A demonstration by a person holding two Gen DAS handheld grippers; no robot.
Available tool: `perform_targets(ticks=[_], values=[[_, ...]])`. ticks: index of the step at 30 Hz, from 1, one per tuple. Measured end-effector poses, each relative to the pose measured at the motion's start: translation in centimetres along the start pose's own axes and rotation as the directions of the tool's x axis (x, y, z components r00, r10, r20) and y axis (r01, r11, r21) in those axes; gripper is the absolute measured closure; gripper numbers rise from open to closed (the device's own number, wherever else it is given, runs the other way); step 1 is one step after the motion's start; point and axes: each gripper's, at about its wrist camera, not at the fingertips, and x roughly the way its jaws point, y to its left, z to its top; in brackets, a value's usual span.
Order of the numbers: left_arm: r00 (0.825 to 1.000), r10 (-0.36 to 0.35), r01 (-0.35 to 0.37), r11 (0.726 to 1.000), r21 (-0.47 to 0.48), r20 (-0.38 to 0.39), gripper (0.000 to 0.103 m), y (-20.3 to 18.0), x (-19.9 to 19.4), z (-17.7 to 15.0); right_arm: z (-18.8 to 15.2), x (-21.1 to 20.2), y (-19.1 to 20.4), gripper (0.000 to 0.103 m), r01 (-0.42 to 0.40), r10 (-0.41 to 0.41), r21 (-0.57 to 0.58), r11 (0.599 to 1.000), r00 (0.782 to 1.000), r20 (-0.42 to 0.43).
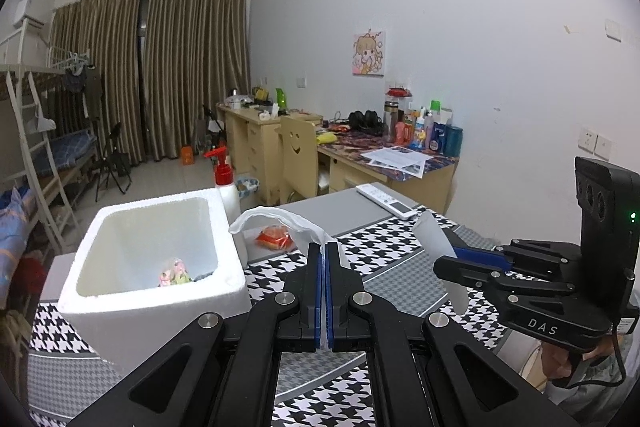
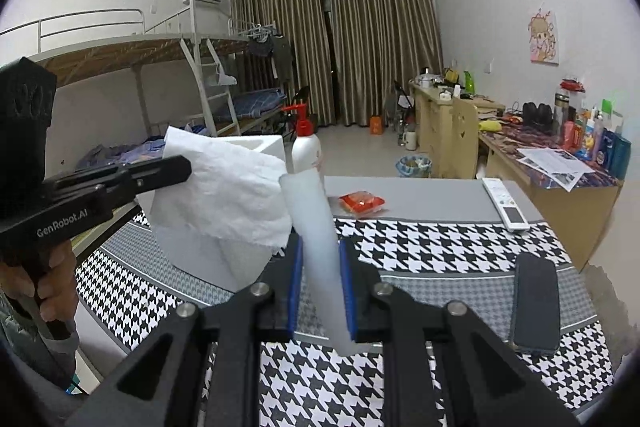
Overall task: Organize soft objects
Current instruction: 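Carry the tissue and foam roll with both grippers over the foam box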
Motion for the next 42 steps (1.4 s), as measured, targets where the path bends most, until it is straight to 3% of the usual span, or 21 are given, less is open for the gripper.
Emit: perform_targets(ticks=[21,42], values=[[0.998,0.005,-0.006,1.0,0.021,0.056,0.102,-0.3,-1.3,1.2,1.6,-0.7,0.6,0.081,0.041,-0.041,-0.006,0.999,0.998,0.057],[0.989,0.063,-0.067,0.997,0.027,0.136,0.102,1.4,-3.2,3.7,4.0,0.1,1.6,0.081,0.012,-0.009,-0.022,1.0,0.995,0.095]])
